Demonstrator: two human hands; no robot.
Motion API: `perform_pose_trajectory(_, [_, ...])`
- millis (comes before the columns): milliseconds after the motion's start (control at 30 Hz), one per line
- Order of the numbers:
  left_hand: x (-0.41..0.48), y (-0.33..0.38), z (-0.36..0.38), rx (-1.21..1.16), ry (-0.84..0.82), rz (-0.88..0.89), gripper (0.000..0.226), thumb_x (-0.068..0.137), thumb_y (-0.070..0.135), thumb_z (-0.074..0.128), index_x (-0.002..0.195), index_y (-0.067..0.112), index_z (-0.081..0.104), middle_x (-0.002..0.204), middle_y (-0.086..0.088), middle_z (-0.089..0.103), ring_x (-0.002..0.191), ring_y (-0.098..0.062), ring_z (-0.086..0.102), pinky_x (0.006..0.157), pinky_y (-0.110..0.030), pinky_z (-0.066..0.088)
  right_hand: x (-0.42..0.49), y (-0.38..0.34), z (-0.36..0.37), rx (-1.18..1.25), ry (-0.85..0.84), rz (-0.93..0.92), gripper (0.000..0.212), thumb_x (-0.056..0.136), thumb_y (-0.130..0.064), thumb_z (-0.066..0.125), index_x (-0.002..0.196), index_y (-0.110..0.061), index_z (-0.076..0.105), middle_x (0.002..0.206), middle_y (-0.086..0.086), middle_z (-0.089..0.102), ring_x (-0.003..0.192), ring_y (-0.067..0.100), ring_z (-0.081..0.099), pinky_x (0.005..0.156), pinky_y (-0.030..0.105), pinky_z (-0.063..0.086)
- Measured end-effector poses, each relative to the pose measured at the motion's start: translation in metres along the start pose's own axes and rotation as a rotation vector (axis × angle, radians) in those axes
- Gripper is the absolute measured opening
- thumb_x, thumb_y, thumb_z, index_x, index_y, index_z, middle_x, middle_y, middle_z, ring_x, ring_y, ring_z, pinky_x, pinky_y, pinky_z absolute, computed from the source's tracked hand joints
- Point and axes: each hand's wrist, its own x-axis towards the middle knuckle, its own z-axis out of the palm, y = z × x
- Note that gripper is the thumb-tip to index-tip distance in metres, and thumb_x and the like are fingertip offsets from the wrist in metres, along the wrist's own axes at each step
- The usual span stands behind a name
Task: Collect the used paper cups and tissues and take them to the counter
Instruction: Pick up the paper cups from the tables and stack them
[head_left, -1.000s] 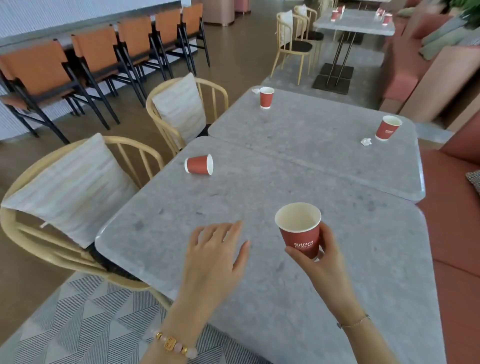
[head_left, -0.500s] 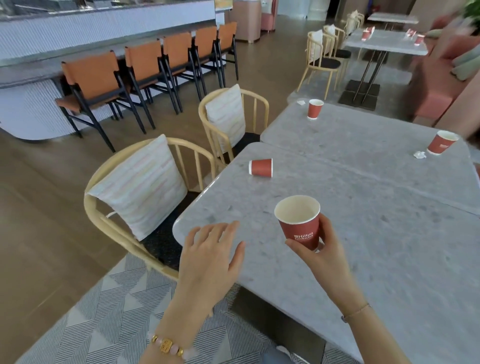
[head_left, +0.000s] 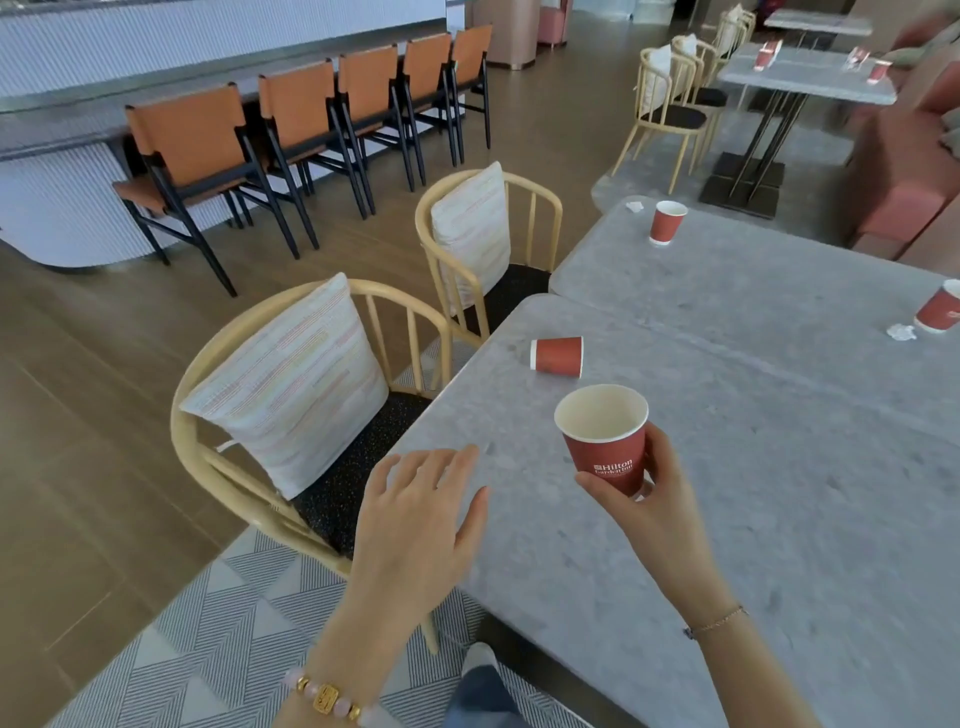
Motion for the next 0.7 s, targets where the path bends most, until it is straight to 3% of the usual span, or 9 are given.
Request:
perform_pose_trajectory(333, [0.105, -0.011, 0.033, 0.027, -0.084, 0.097, 0.046, 0.089, 0.037, 0.036, 0.112, 0.012, 0.066, 0.099, -0.001, 0.072, 0.092, -0.022, 0.067, 0.085, -0.041, 0.052, 0.077, 0.017, 0.012, 0.030, 0.072, 0.099, 0.067, 0.068, -0.025, 0.081, 0.123, -0.041, 0.047, 0.105, -0.032, 0.061, 0.097, -0.007, 0.060, 0.074, 0.016, 0.048])
perform_pose_trajectory(433, [0.129, -0.008, 0.043, 0.024, -0.111, 0.126, 0.046, 0.089, 0.038, 0.036, 0.113, 0.012, 0.066, 0.099, -0.001, 0.072, 0.091, -0.022, 0.067, 0.084, -0.041, 0.052, 0.093, 0.019, 0.013, 0.009, 0.084, 0.113, 0.065, 0.067, -0.026, 0.081, 0.119, -0.046, 0.046, 0.103, -0.037, 0.059, 0.095, -0.008, 0.060, 0.071, 0.011, 0.049])
perform_pose_trajectory(567, [0.154, -0.007, 0.055, 0.028, -0.162, 0.149, 0.047, 0.089, 0.040, 0.034, 0.112, 0.014, 0.067, 0.099, 0.000, 0.072, 0.090, -0.022, 0.067, 0.084, -0.041, 0.053, 0.108, 0.023, 0.010, 0.037, 0.123, 0.128, 0.064, 0.070, -0.013, 0.081, 0.112, -0.048, 0.047, 0.100, -0.035, 0.061, 0.090, -0.010, 0.060, 0.063, 0.005, 0.047])
perform_pose_trajectory(700, [0.175, -0.007, 0.069, 0.026, -0.193, 0.191, 0.046, 0.089, 0.040, 0.036, 0.111, 0.015, 0.067, 0.098, 0.001, 0.072, 0.090, -0.021, 0.068, 0.083, -0.039, 0.053, 0.119, 0.029, 0.008, 0.053, 0.144, 0.162, 0.065, 0.071, -0.011, 0.080, 0.113, -0.047, 0.047, 0.102, -0.036, 0.060, 0.094, -0.009, 0.060, 0.070, 0.005, 0.047])
